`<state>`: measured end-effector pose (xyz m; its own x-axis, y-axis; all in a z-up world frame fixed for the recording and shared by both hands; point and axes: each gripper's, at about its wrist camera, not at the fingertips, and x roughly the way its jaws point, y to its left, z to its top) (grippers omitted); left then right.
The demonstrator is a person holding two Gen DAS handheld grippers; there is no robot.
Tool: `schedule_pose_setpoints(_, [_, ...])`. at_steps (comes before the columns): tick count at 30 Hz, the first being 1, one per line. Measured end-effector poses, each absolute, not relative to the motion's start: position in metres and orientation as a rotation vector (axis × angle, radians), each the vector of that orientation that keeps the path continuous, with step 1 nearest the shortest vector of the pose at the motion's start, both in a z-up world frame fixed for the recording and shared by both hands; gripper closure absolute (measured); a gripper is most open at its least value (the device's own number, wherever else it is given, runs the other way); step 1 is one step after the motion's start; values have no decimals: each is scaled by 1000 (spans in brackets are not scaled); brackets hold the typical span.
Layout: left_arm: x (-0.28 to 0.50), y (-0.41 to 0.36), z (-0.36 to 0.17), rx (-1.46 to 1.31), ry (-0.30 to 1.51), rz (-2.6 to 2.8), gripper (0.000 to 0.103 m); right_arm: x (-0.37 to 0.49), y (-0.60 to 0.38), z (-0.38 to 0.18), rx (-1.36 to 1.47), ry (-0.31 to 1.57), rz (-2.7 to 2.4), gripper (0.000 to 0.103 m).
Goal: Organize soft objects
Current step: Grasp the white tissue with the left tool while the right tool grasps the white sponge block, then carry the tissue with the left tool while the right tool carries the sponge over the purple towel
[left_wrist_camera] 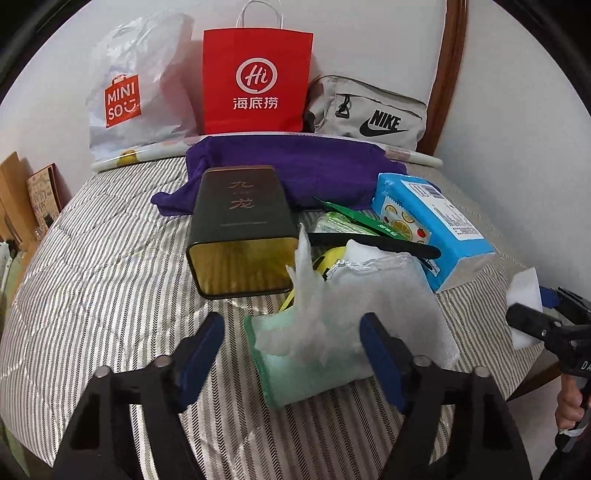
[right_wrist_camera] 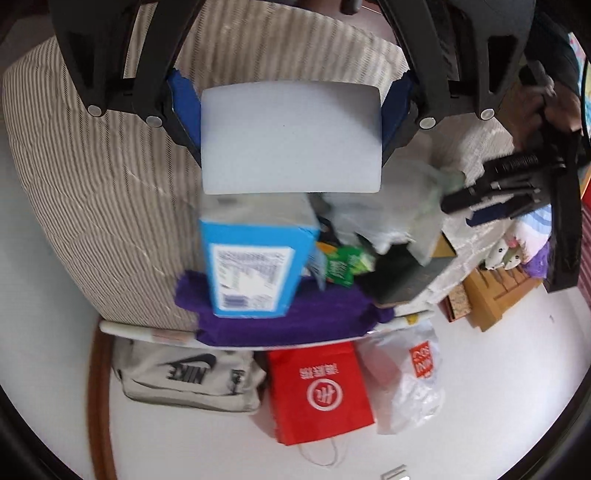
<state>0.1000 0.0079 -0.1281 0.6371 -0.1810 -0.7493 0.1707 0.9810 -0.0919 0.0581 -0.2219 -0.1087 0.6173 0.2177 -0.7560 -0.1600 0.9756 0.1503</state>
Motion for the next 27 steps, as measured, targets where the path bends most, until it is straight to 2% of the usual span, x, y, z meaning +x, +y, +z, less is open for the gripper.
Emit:
schedule_pose_setpoints(2, [102,6,-129,-8,860,-201,43,59,-229,-116,87,898,208,22])
schedule_pose_setpoints(5, [104,3,-131,-4,869,-215,61,60,-234,-126,104,919,204,22])
schedule_pose_setpoints(7, [105,4,-132,-14,878,-230,80,62,-234,-130,108,930,208,22])
schedule_pose_setpoints(10, [104,5,-131,-29,880,-253,84,62,-235,-132,104,931,209,22])
schedule_pose_setpoints(27, [102,21,-92,-44,823,-210,84,70,-236,-111,94,915,222,22])
